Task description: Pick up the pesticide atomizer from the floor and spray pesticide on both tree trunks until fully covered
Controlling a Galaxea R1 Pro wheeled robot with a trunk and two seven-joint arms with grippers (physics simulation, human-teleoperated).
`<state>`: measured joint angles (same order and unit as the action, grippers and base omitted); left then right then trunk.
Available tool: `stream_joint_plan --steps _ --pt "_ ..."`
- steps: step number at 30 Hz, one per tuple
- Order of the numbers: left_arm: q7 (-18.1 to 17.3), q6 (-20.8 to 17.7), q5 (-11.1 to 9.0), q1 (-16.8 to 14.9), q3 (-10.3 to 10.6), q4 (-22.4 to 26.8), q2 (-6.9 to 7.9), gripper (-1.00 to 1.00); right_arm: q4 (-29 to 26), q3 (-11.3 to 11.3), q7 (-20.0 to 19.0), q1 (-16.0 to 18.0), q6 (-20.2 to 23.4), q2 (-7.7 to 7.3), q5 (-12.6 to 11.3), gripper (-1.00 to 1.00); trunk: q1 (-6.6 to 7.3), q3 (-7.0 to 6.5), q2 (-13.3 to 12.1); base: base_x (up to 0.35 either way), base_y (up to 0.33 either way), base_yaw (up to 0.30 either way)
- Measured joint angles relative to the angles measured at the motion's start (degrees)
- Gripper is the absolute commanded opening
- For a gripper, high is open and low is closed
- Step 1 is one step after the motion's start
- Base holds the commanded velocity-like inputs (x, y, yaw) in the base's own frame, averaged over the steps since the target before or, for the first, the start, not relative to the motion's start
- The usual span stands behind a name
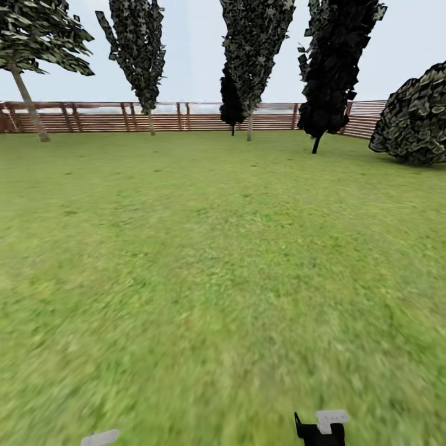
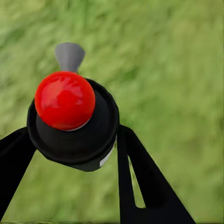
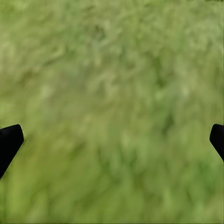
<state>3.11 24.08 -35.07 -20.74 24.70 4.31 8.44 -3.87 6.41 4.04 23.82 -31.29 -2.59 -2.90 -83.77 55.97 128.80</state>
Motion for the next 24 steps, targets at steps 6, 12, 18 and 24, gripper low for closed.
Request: stream_joint_plan --steps 6,12,18,24 --pt "0.0 0.0 0.0 0.0 0.0 0.0 0.00 -1.00 0.0 0.0 0.0 0.0 0.0 0.01 0.0 1.00 0.00 0.00 0.0 0.000 0.000 0.281" --pt "0.0 0.0 0.0 0.0 0.0 0.0 0.00 -1.00 0.0 0.0 0.0 0.0 0.0 -0.01 0.0 1.00 0.00 0.00 0.0 0.000 0.000 0.281" --pt "0.0 0.0 0.0 0.0 0.0 0.0 0.00 -1.00 0.0 0.0 0.0 0.0 0.0 0.00 0.0 1.00 0.00 0.00 0.0 0.000 0.000 0.281" --pt "0.0 0.0 0.0 0.0 0.0 0.0 -0.04 -1.00 0.0 0.0 0.0 0.0 0.0 0.03 0.0 1.00 0.00 0.00 0.0 0.000 0.000 0.281"
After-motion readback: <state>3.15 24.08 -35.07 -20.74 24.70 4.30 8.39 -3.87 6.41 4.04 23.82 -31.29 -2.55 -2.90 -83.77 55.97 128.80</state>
